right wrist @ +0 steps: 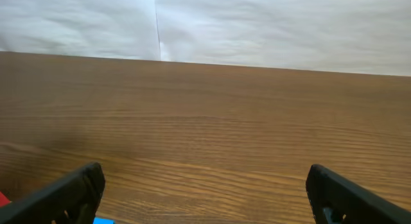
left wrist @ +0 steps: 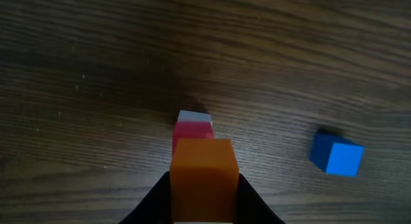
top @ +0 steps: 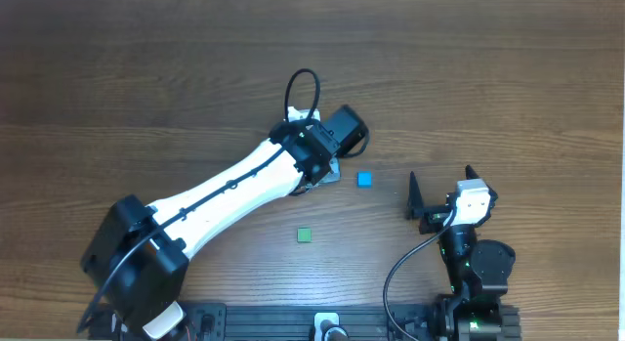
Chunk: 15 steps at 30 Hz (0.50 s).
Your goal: Stack Cubes
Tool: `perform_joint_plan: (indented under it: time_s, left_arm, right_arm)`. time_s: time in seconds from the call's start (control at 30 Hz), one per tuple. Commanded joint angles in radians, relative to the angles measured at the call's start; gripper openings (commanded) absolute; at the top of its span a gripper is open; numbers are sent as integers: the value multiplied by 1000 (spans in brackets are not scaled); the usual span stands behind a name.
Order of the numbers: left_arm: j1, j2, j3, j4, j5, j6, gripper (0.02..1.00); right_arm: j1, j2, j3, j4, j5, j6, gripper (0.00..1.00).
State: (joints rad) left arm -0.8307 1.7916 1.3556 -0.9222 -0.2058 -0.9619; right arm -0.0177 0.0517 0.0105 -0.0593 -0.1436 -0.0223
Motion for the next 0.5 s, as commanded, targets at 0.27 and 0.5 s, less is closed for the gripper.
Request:
perform_joint_plan:
  time_s: [0.27,0.5]
  left_arm:
    - [15,30,-2,3,31,11,152]
    - [15,32,-2,-1,40,12,152]
  right_arm:
    - [6,1,-5,-5,6,10,991]
    - [6,1,-5,-4,6,10,991]
